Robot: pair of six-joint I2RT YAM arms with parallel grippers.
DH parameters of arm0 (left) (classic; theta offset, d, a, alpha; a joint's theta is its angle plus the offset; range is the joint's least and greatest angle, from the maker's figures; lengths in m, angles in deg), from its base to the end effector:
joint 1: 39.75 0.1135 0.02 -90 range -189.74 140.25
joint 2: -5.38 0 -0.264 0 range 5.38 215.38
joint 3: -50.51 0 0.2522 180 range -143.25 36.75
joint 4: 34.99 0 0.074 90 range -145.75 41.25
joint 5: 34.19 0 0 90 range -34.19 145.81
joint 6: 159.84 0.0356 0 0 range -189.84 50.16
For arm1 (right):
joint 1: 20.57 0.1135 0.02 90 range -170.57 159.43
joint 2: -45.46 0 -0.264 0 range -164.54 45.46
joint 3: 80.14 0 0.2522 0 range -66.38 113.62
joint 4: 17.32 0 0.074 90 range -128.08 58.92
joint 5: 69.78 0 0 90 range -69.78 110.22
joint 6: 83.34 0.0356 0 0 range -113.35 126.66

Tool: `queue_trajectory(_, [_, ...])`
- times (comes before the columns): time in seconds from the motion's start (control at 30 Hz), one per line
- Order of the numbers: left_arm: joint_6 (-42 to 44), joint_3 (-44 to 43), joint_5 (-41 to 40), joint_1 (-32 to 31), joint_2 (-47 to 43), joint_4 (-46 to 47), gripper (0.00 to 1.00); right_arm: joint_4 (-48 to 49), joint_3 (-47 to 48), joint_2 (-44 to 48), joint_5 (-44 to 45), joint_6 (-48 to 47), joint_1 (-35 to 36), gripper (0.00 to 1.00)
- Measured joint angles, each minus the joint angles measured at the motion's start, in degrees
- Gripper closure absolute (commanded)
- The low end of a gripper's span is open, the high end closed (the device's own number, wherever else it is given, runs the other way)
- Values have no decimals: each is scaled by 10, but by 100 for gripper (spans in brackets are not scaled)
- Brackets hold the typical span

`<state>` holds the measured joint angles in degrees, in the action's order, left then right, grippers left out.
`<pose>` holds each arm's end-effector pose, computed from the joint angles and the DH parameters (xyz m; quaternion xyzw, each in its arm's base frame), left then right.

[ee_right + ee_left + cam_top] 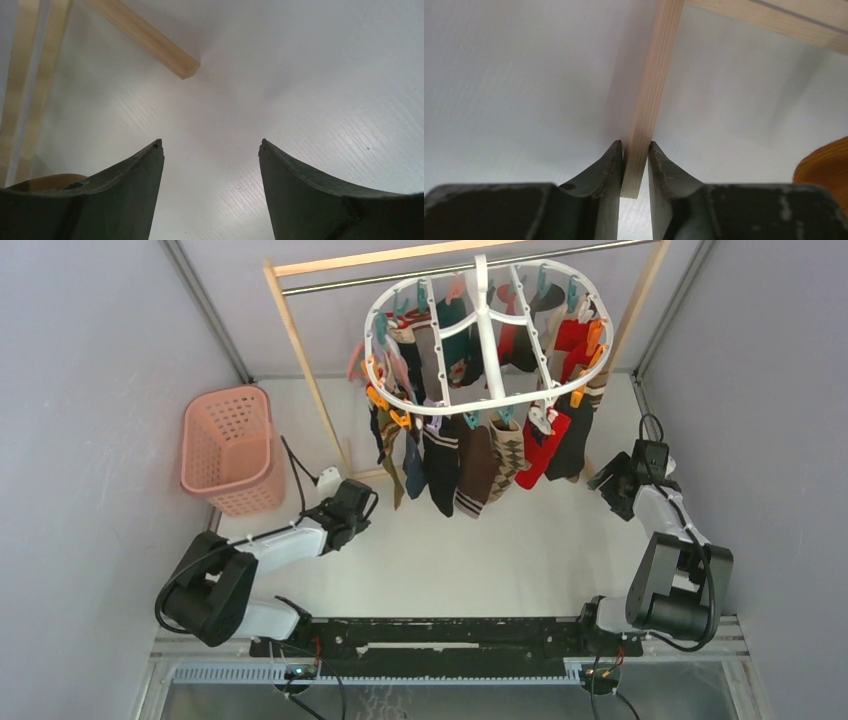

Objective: Remove the socks clipped to the hanger
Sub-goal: Move the clothesline to the center of the board.

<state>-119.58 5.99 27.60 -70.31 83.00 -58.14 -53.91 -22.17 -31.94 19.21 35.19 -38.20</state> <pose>0.2094 -0.1041 0.1460 -0.2244 0.9033 -0.0033 0.3656 0.2494 -0.0786 0.1964 0.3725 0.8808 0.0361 0.2901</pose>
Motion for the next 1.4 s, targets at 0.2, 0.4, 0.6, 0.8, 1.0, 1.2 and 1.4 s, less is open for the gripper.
queue_trajectory(0.2, [9, -13, 28, 35, 21, 25, 76, 5, 0, -33, -12, 4, -2, 28])
queue_trajectory(0.4, [29, -41, 43, 57, 48, 22, 76, 19, 0, -47, -14, 6, -3, 30])
queue_trajectory(0.6, [50, -74, 58, 81, 79, 16, 78, 33, 6, -74, -13, 10, 5, 31])
queue_trajectory(0.8, [71, -112, 63, 97, 113, 6, 79, 32, 41, -103, 9, 9, 29, 41])
queue_trajectory(1.0, [87, -140, 76, 116, 138, 3, 80, 36, 87, -152, 41, 8, 56, 48])
queue_trajectory(1.2, [103, -166, 90, 132, 161, 3, 81, 33, 109, -190, 56, 7, 70, 56])
queue_trajectory(1.4, [116, -200, 96, 140, 190, -1, 81, 29, 143, -216, 62, 5, 78, 65])
